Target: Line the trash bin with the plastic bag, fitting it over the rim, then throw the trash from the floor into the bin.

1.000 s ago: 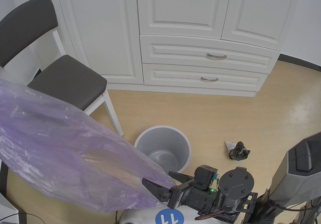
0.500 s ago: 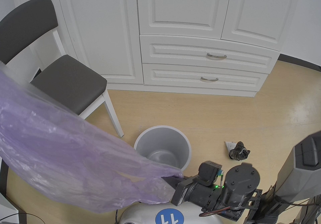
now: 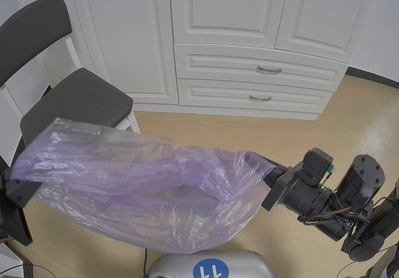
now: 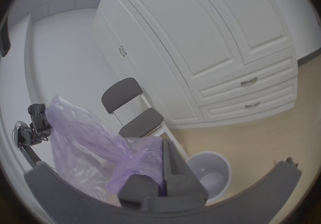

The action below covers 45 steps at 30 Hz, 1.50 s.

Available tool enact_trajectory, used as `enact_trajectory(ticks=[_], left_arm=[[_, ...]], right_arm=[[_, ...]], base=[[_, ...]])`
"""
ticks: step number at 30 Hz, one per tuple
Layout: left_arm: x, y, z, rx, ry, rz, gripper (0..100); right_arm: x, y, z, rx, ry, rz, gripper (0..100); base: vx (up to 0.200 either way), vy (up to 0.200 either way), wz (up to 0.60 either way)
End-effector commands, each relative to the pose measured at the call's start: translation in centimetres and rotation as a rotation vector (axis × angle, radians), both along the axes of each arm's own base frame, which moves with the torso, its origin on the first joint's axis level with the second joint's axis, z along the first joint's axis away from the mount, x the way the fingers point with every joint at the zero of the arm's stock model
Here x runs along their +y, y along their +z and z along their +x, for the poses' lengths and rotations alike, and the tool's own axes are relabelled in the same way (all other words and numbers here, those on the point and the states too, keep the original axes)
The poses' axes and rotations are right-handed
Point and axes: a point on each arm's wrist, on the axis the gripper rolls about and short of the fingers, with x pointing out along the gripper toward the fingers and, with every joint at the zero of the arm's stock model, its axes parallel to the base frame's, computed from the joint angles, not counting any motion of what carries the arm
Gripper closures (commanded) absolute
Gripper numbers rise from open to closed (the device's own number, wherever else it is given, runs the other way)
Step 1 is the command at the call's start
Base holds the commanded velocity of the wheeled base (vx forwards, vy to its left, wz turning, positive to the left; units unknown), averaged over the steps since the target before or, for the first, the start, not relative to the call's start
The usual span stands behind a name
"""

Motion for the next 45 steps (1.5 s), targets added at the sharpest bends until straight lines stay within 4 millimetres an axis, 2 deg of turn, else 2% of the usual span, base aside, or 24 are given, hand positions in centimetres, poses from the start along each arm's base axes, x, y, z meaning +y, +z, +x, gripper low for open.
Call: enact_trajectory(ticks=[1,7,10,12,17,19,24,28,39,45], left_arm=[[0.0,0.1,0.7,0.185,0.039,0.122,100],[-0.8,-0.5,2.2,0.437,0.037,0.247,100],[-1.1,-1.1,2.9,0.474,0.048,0.269,100],[-1.4,-1.7,4.1,0.513,0.151,0.308,100],[-1.3,-2.2,5.1,0.525,0.378,0.367,100],[-1.2,-2.2,5.1,0.513,0.415,0.389,100],[-1.0,-2.4,4.9,0.495,0.428,0.424,100],[-0.8,-2.8,5.0,0.491,0.431,0.447,100],[-0.1,-2.5,5.0,0.488,0.485,0.423,100],[0.5,-2.2,5.2,0.487,0.53,0.401,100]], right_arm=[[-3.7,3.8,-1.6,-0.157,-0.075,-0.003,100],[-5.0,6.5,-2.5,-0.099,-0.104,-0.056,100],[-5.4,7.1,-2.6,-0.079,-0.138,-0.071,100],[-6.1,7.9,-3.0,-0.035,-0.208,-0.109,100],[-8.4,6.8,-4.9,0.032,-0.247,-0.347,100],[-9.4,6.3,-5.8,0.027,-0.252,-0.44,100],[-10.7,5.5,-7.1,-0.014,-0.273,-0.565,100],[-11.5,3.9,-7.7,-0.035,-0.364,-0.736,100],[-11.6,3.1,-7.8,-0.023,-0.377,-0.791,100],[-11.6,3.4,-7.8,-0.026,-0.382,-0.777,100]], base=[[0.0,0.0,0.0],[0.0,0.0,0.0],[0.0,0.0,0.0],[0.0,0.0,0.0],[0.0,0.0,0.0],[0.0,0.0,0.0],[0.0,0.0,0.0],[0.0,0.0,0.0],[0.0,0.0,0.0],[0.0,0.0,0.0]])
